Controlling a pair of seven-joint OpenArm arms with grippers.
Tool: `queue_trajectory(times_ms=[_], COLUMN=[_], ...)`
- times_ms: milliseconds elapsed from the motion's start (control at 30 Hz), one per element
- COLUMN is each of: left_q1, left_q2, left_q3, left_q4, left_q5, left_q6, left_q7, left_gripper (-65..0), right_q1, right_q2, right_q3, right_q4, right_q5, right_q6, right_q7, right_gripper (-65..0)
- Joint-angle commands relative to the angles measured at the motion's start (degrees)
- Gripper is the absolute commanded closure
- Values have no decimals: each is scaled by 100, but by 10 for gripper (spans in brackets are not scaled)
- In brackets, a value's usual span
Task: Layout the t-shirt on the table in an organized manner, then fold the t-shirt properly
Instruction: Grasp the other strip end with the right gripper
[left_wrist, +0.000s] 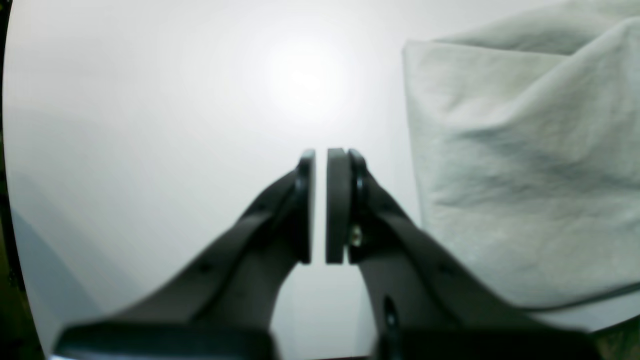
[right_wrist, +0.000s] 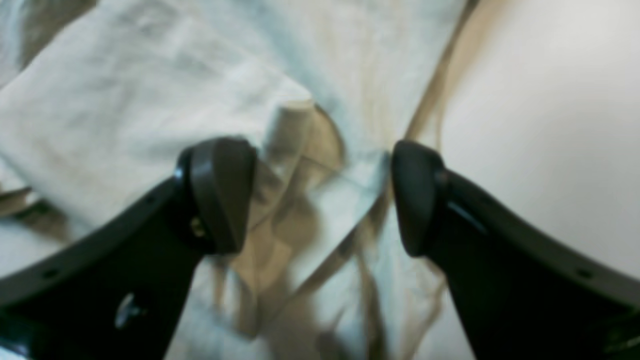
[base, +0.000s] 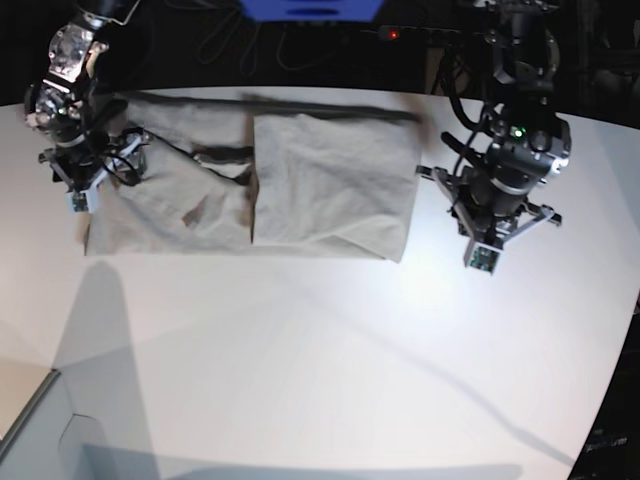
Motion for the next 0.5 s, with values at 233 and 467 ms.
queue_trajectory(times_ms=[233, 467], left_q1=[-43, -43], left_q2=[-60, -34], left_q3=[-19, -19], left_q4=[114, 123], left_q5=[-8, -8], left_q6=[10, 10], left_q7=[-57, -57], left_gripper=[-36, -36], right_q1=[305, 375], right_q2=[437, 481], right_q3=[150, 264], right_q4=[-384, -894], right_q5=[46, 46], right_q6=[108, 108], right_q7=[90, 90], right_gripper=[-445, -445])
